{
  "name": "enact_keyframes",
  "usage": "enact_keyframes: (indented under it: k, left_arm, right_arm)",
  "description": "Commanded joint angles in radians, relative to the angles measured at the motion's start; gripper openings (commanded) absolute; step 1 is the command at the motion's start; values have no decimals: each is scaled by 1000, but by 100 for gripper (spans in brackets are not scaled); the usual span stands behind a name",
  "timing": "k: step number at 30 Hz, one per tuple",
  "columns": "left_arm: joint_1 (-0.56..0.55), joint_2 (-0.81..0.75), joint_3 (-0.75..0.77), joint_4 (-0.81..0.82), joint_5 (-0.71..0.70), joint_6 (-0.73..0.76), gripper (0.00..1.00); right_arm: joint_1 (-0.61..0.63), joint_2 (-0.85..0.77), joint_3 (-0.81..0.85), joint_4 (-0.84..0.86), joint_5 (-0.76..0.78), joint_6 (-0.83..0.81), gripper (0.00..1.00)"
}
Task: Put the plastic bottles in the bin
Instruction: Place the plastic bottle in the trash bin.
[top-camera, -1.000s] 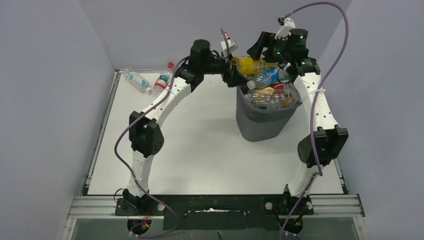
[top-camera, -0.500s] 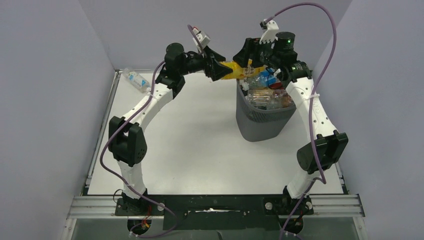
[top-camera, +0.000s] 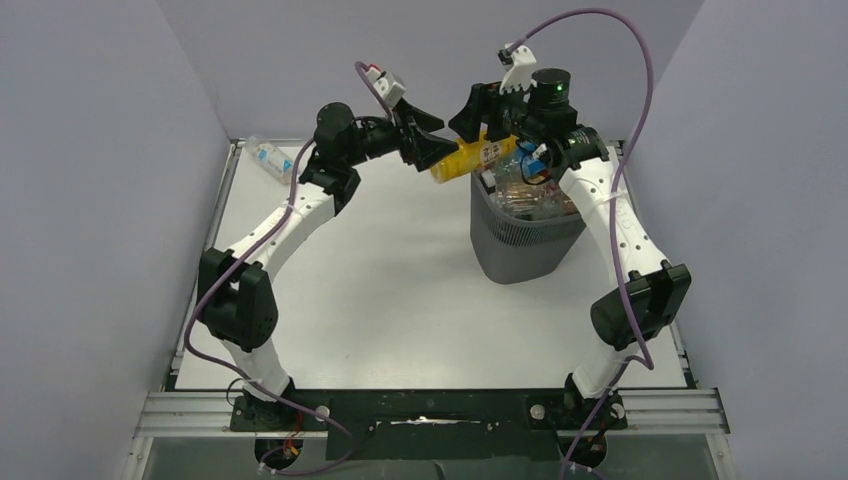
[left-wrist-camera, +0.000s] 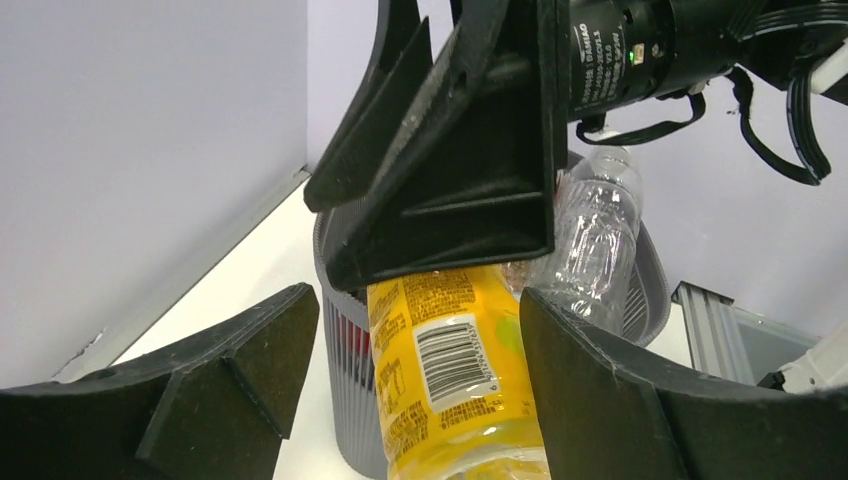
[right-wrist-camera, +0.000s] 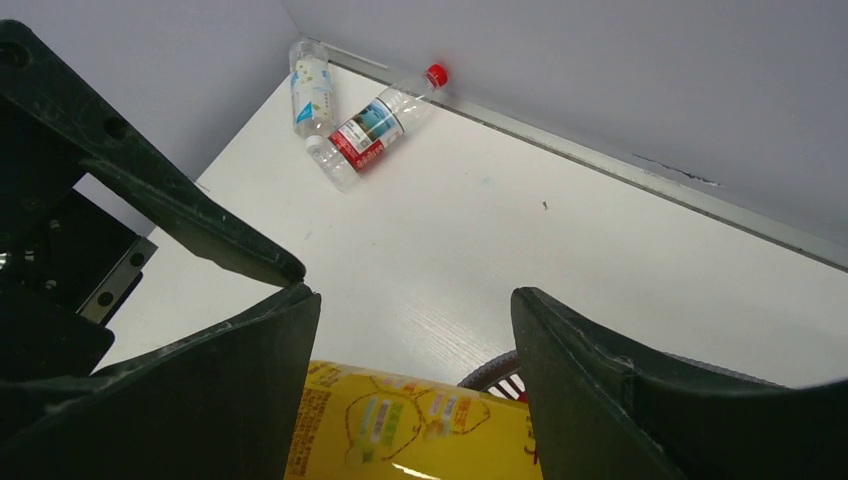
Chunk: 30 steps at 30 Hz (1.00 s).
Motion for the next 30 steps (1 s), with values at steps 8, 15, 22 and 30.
enact_keyframes:
  k: [8,15,22,30]
  left_arm:
    - [40,-156,-202,209,-29,-64,82]
    - [40,-203,-349,408,-60,-170,88]
    - [15,-181,-461,622,-107,-280,88]
    - [-13,-120,-518,836,-169,-403,89]
  right_arm:
    - [5,-50,-89,-34,27,-2,72]
    - [-1,-56,-111,-29,29,-4,72]
    - [-11,-62,-126,-22,25,-3,71]
    - [-18,-68,-150,-3,15,4,71]
